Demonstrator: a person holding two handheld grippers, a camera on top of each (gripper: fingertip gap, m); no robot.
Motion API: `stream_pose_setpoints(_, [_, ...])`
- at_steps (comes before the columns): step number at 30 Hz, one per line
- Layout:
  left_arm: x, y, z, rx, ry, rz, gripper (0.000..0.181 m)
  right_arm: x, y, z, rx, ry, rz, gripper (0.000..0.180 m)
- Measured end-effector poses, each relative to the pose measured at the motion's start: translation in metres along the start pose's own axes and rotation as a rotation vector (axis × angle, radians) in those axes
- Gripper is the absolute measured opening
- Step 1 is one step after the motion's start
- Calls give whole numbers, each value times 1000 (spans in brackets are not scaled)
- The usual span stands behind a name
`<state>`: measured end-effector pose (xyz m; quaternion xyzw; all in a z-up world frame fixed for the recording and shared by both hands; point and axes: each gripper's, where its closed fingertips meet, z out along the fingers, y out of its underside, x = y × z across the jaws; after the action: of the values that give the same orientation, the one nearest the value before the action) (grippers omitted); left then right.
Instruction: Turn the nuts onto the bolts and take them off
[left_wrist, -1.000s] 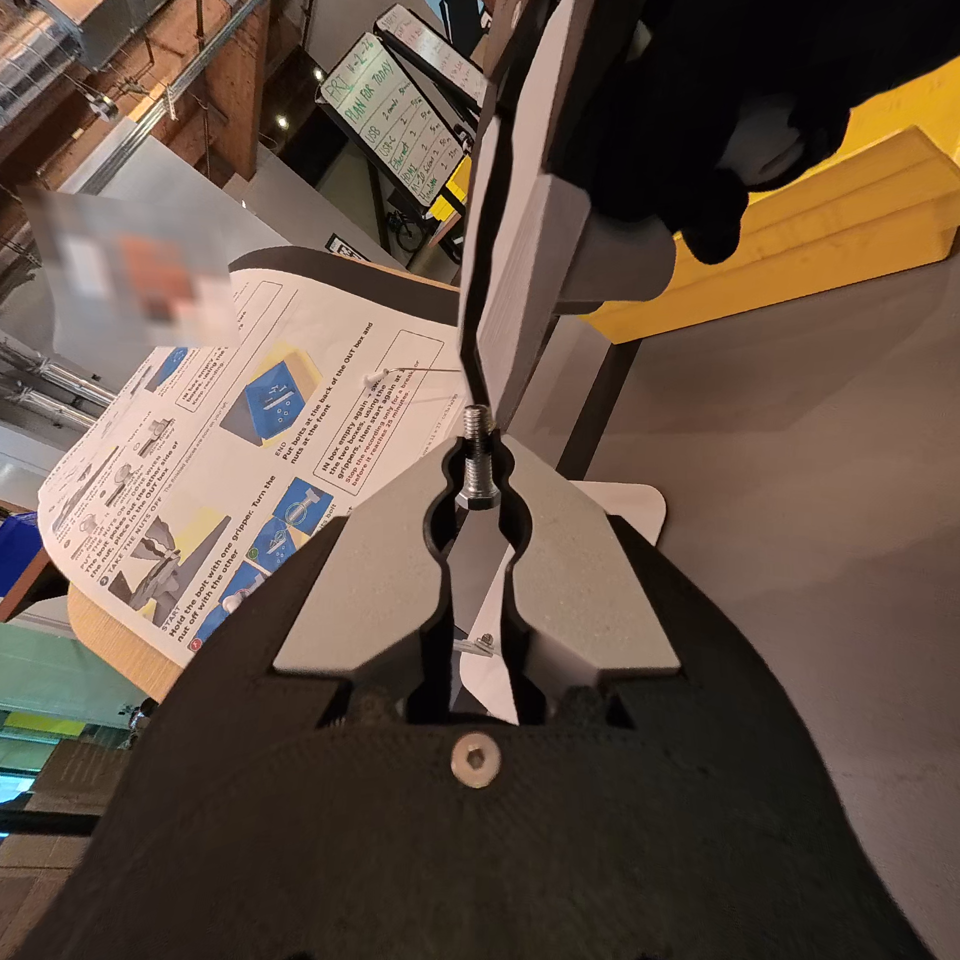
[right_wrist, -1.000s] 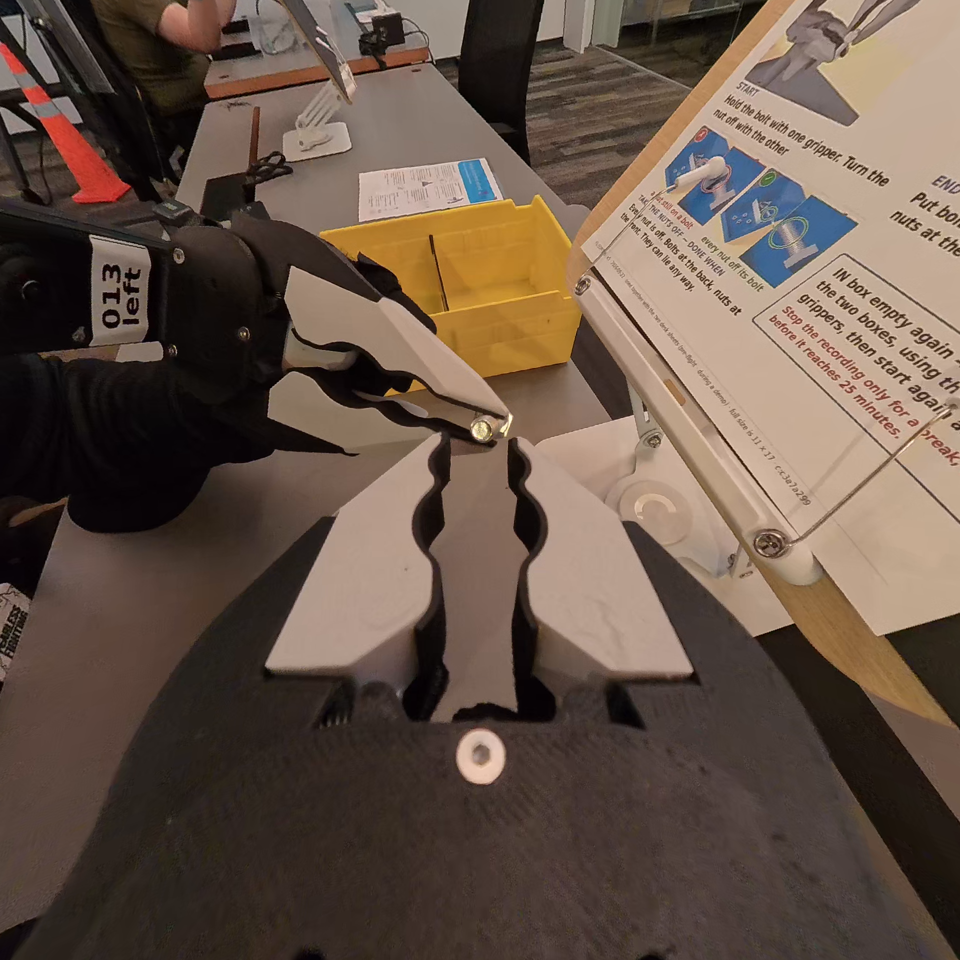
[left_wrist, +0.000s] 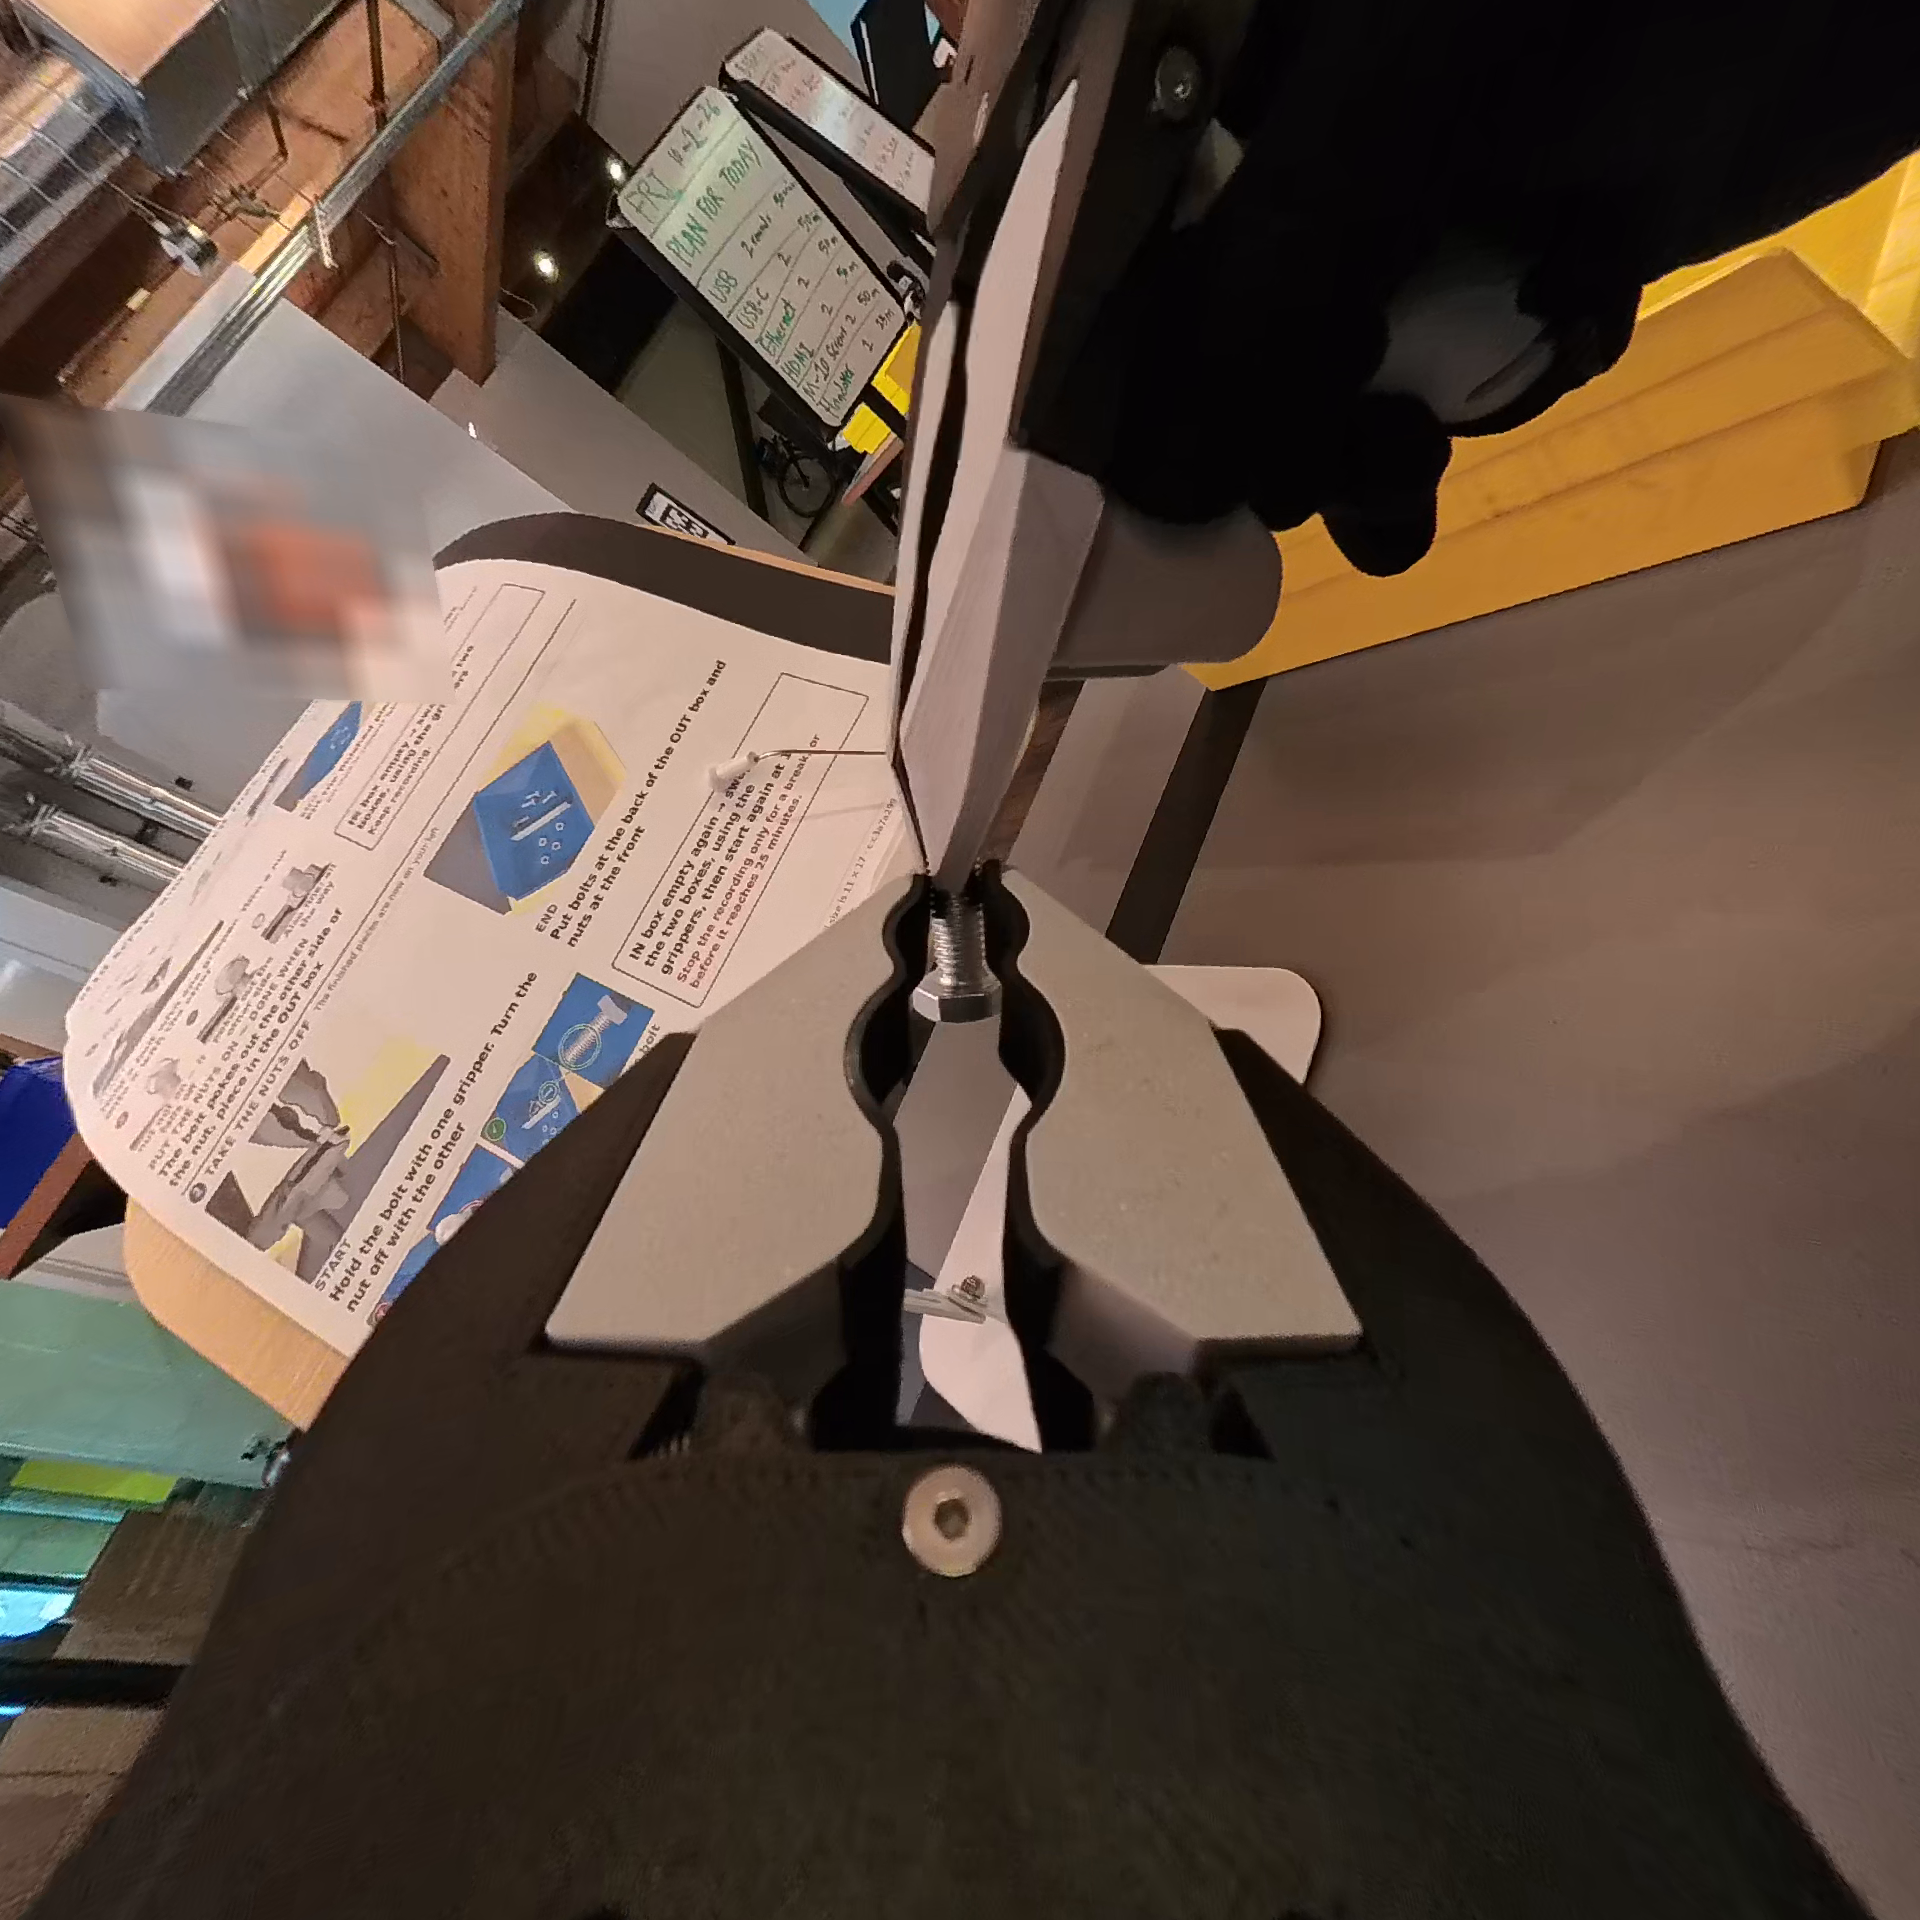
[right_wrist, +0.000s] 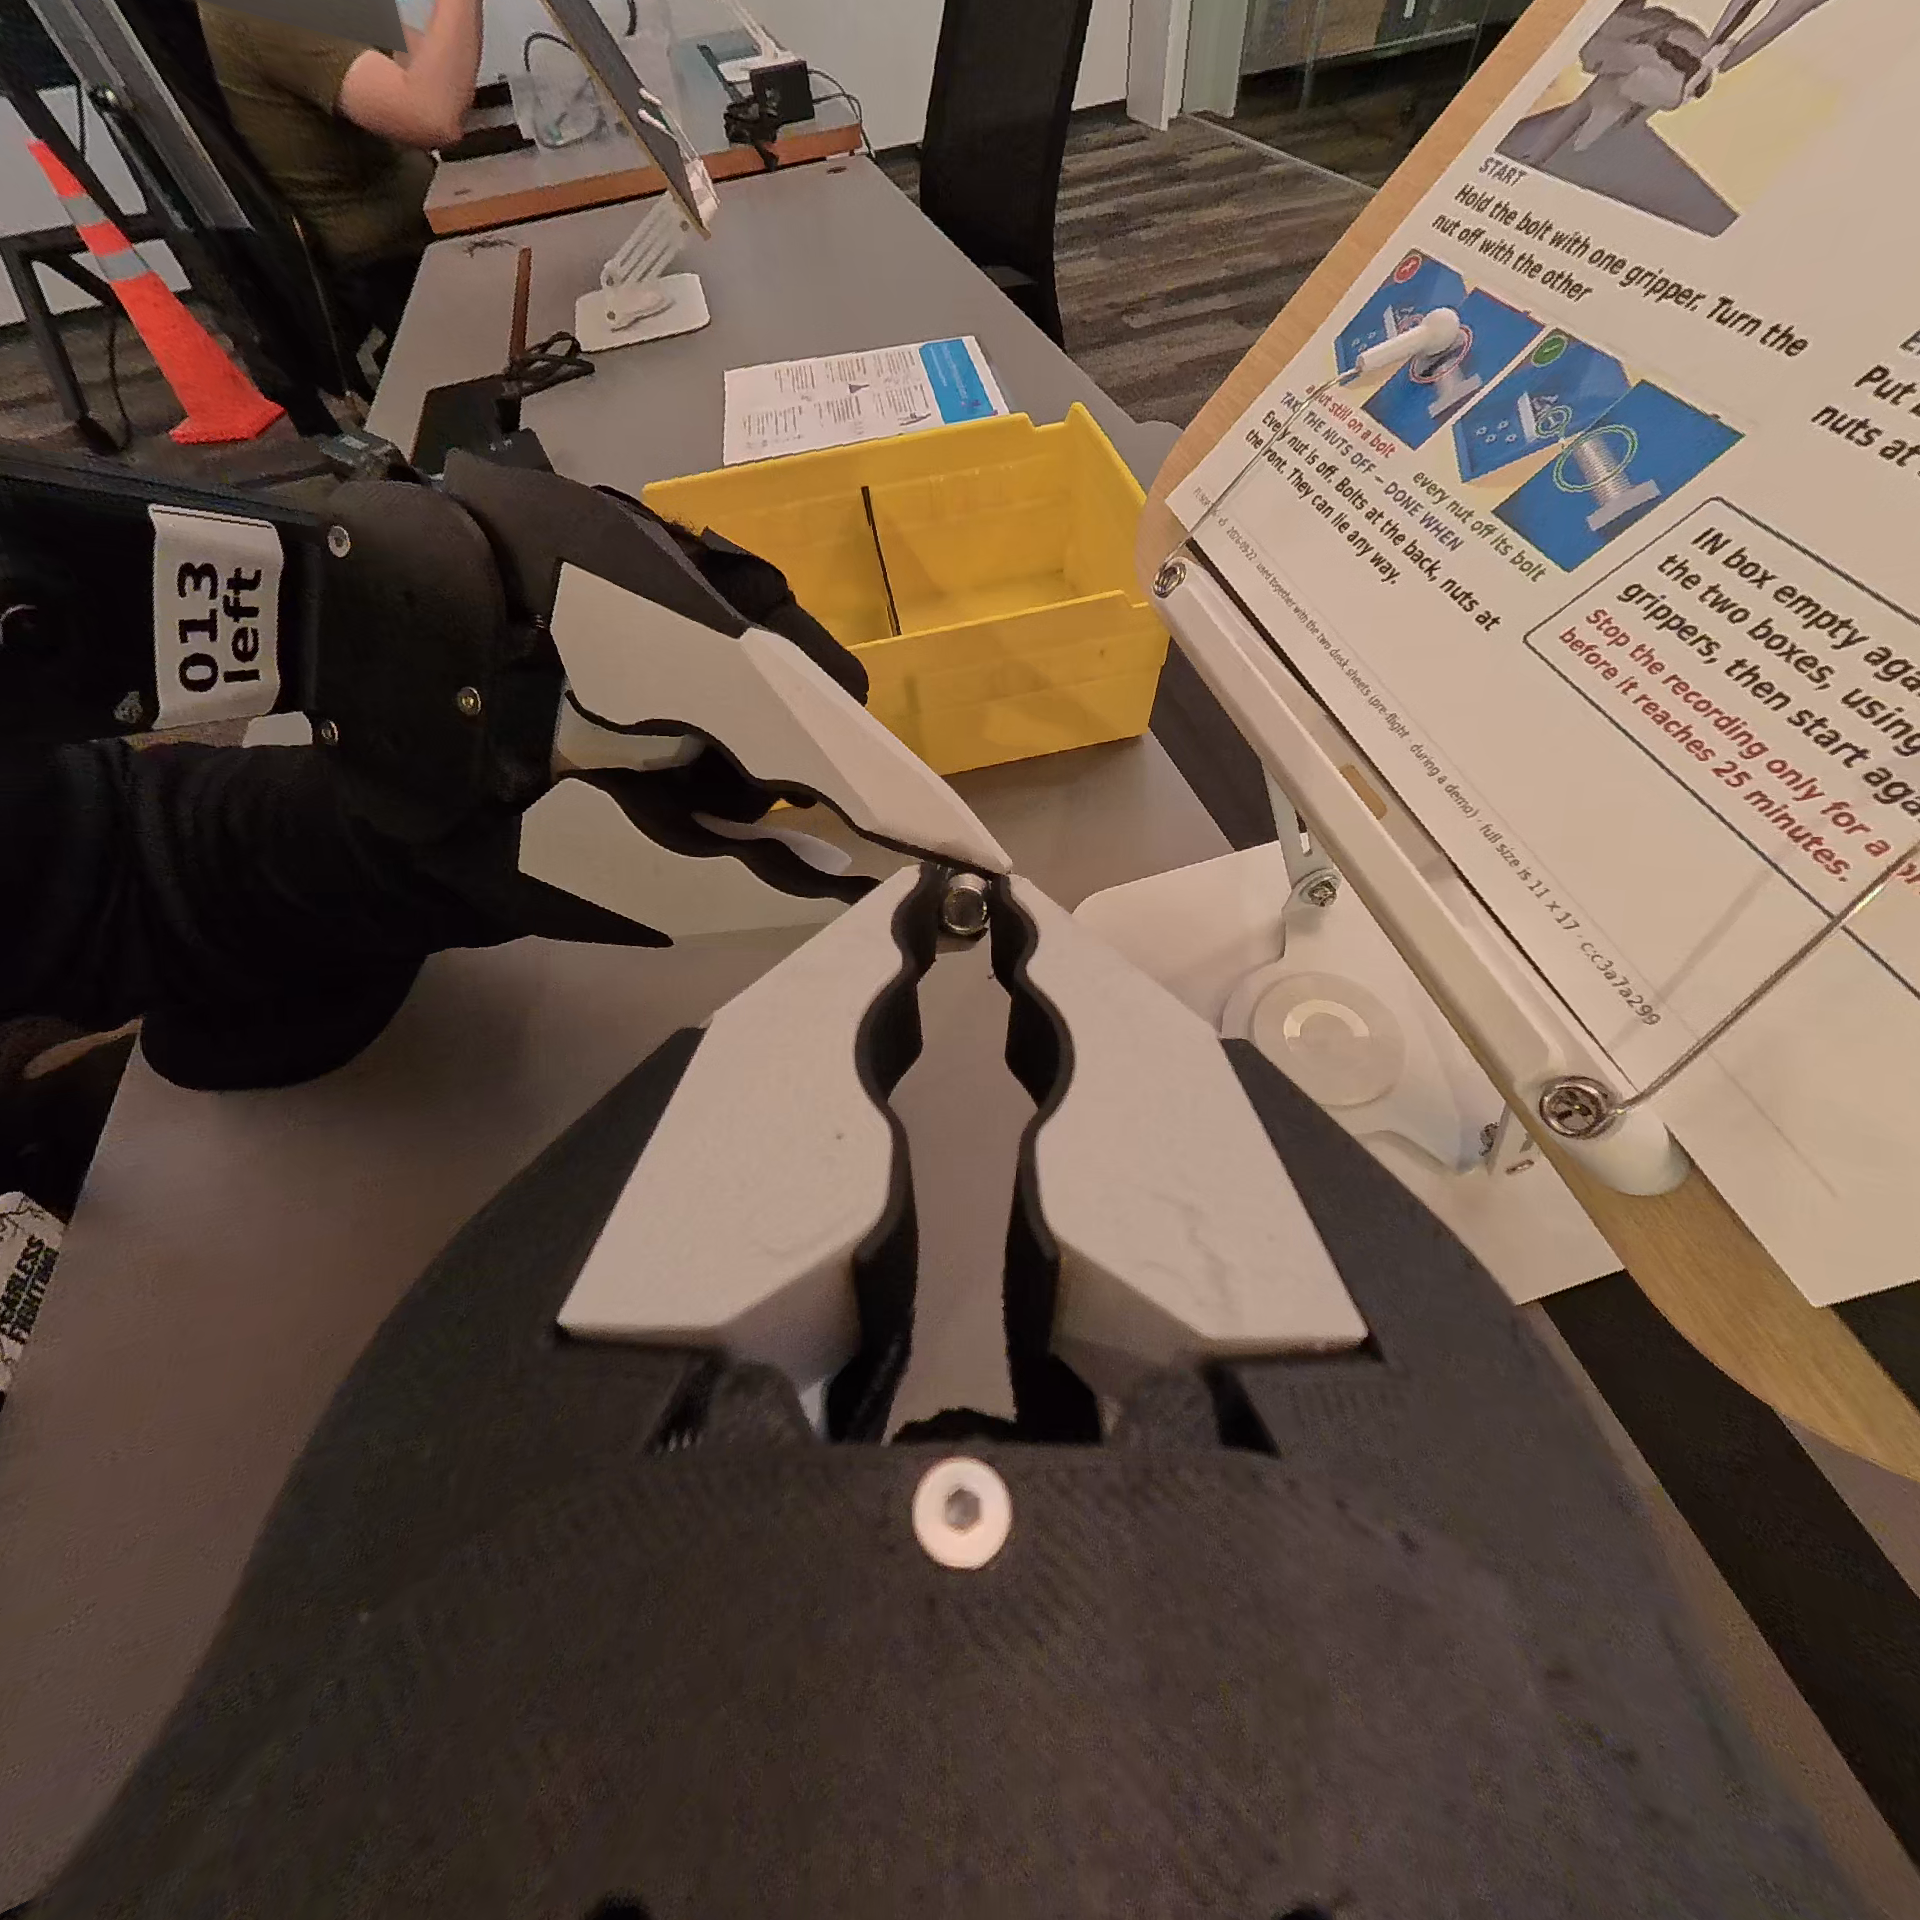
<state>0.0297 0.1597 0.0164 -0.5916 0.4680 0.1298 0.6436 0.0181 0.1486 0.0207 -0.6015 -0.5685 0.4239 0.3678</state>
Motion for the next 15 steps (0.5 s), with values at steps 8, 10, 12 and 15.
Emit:
stream_pose_setpoints(8, [2,4,1,-10,38,-31,18,9,-1,-6,16,36,10,7])
stream_pose_setpoints(10, [1,5,-1,-10,52,-31,20,11,2,-9,-2,44,7,8])
stream_pose_setpoints(12, [-3,6,-5,-7,61,-37,20,12,8,-11,-44,49,-3,8])
stream_pose_setpoints(15, [-16,9,-11,-14,38,-54,19,11,26,-10,-145,35,-21,8])
